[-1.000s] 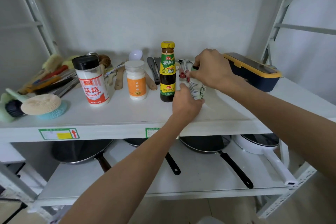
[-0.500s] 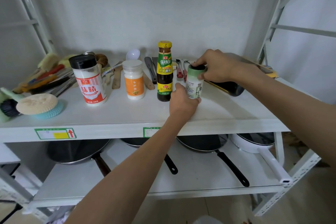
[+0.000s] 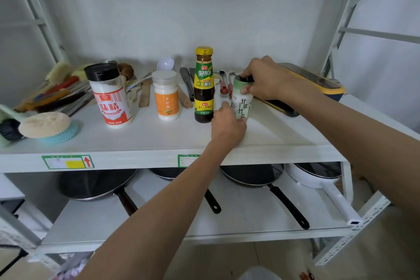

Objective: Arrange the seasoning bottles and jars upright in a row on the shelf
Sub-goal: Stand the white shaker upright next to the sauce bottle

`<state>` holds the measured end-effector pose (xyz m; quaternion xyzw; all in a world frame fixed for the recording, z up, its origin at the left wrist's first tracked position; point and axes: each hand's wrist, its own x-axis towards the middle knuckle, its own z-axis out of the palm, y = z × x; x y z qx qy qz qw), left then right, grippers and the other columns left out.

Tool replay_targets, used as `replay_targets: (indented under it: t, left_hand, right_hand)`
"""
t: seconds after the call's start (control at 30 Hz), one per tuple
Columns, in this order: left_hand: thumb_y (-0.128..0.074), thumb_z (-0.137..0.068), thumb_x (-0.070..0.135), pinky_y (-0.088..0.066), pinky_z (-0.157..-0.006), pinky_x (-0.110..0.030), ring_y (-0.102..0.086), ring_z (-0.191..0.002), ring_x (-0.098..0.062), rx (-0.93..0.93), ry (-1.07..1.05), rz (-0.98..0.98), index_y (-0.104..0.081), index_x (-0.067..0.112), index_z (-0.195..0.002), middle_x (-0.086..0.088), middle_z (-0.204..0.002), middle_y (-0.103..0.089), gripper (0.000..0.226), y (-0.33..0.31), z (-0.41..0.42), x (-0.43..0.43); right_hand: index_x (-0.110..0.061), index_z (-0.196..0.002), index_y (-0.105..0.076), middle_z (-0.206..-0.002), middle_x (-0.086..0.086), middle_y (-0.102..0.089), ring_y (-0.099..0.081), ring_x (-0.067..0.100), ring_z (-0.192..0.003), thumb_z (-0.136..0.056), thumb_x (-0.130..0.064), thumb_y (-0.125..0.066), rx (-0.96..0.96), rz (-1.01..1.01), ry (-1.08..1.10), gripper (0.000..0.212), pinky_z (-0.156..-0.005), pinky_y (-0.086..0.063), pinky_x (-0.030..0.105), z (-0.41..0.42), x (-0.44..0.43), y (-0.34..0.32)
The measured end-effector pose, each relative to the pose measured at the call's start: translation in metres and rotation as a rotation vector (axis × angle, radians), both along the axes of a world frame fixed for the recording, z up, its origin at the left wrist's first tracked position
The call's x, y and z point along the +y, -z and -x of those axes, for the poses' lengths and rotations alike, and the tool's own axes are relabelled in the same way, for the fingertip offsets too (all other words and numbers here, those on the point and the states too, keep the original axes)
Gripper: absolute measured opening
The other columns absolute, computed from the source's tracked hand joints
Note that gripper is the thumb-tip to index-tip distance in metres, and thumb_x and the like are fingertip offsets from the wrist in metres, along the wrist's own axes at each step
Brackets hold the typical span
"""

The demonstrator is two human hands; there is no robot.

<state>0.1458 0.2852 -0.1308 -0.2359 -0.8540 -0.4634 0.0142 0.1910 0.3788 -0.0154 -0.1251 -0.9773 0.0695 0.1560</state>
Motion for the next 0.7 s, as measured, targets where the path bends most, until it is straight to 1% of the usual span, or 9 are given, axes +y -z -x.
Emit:
replay_targets:
  t: [0.2,0.33,0.4,0.47,0.5,0.53,0.6,0.63,0.7]
  left_hand:
    - [-0.066,-0.086,0.024,-0.051,-0.089,-0.048,-0.059,-0.105,-0.035,0.023,0.001,0.055,-0.047,0.006,-0.113,-0.016,-0.113,-0.062,0.038,-0.001,0.001,0.0]
    - [-0.067,-0.085,0.025,-0.052,-0.088,-0.048,-0.06,-0.104,-0.035,0.023,0.008,0.062,-0.047,0.007,-0.113,-0.016,-0.113,-0.063,0.038,0.001,0.002,0.001]
    - [-0.067,-0.085,0.026,-0.052,-0.088,-0.048,-0.059,-0.104,-0.035,0.027,0.009,0.067,-0.047,0.007,-0.113,-0.016,-0.113,-0.063,0.039,0.001,0.004,0.001]
    - [-0.066,-0.086,0.026,-0.051,-0.089,-0.048,-0.059,-0.105,-0.036,0.043,0.014,0.074,-0.047,0.006,-0.114,-0.016,-0.114,-0.062,0.039,0.002,0.005,0.002]
    - [-0.066,-0.086,0.027,-0.051,-0.09,-0.047,-0.058,-0.105,-0.036,0.046,0.017,0.078,-0.047,0.006,-0.114,-0.017,-0.115,-0.062,0.039,0.003,0.005,0.002]
    - [-0.066,-0.087,0.026,-0.051,-0.09,-0.047,-0.058,-0.106,-0.036,0.045,0.021,0.081,-0.047,0.006,-0.115,-0.017,-0.116,-0.062,0.04,0.002,0.004,0.002]
    - [-0.067,-0.087,0.023,-0.051,-0.091,-0.046,-0.058,-0.108,-0.035,0.03,0.025,0.073,-0.047,0.005,-0.117,-0.017,-0.119,-0.061,0.041,0.0,0.001,0.001]
    - [-0.067,-0.086,0.019,-0.051,-0.092,-0.045,-0.058,-0.11,-0.035,0.029,0.019,0.058,-0.046,0.004,-0.119,-0.017,-0.12,-0.06,0.041,-0.001,-0.001,-0.001]
    - [-0.065,-0.085,0.009,-0.05,-0.093,-0.042,-0.056,-0.113,-0.032,0.077,-0.017,-0.003,-0.047,0.004,-0.122,-0.015,-0.122,-0.058,0.041,-0.004,-0.011,-0.006]
  right_hand:
    - [-0.01,-0.133,-0.057,-0.132,0.019,-0.049,-0.052,0.033,-0.12,-0.086,-0.031,-0.073,0.01,0.017,0.014,0.054,-0.093,-0.041,0.033,0.003,0.001,0.004]
    - [-0.012,-0.132,-0.059,-0.131,0.017,-0.056,-0.053,0.031,-0.12,-0.085,-0.033,-0.073,-0.008,0.03,-0.008,0.053,-0.091,-0.04,0.029,0.003,0.002,0.005]
    - [-0.012,-0.131,-0.061,-0.13,0.014,-0.062,-0.056,0.028,-0.114,-0.085,-0.042,-0.071,-0.013,0.077,-0.043,0.056,-0.09,-0.041,0.029,-0.002,0.007,0.004]
    - [-0.012,-0.132,-0.058,-0.132,0.012,-0.061,-0.056,0.029,-0.116,-0.089,-0.058,-0.057,0.056,0.162,-0.039,0.063,-0.095,-0.042,0.035,-0.01,0.015,0.006]
    - [-0.012,-0.125,-0.061,-0.126,0.013,-0.064,-0.057,0.03,-0.112,-0.092,-0.062,-0.047,0.114,0.182,-0.016,0.062,-0.092,-0.042,0.036,-0.015,0.022,0.008]
    - [-0.011,-0.108,-0.064,-0.108,0.012,-0.067,-0.058,0.03,-0.101,-0.096,-0.061,-0.039,0.168,0.18,0.014,0.057,-0.084,-0.042,0.036,-0.02,0.029,0.012]
    - [-0.01,-0.075,-0.052,-0.071,0.005,-0.054,-0.051,0.028,-0.075,-0.101,-0.052,-0.035,0.248,0.151,0.086,0.052,-0.067,-0.035,0.035,-0.032,0.044,0.024]
    - [-0.008,-0.072,-0.05,-0.065,0.004,-0.049,-0.049,0.028,-0.069,-0.102,-0.048,-0.037,0.27,0.15,0.116,0.051,-0.063,-0.034,0.036,-0.038,0.051,0.03]
    - [-0.006,-0.081,-0.059,-0.069,0.009,-0.059,-0.056,0.03,-0.07,-0.101,-0.042,-0.042,0.303,0.171,0.169,0.045,-0.064,-0.04,0.036,-0.048,0.067,0.044]
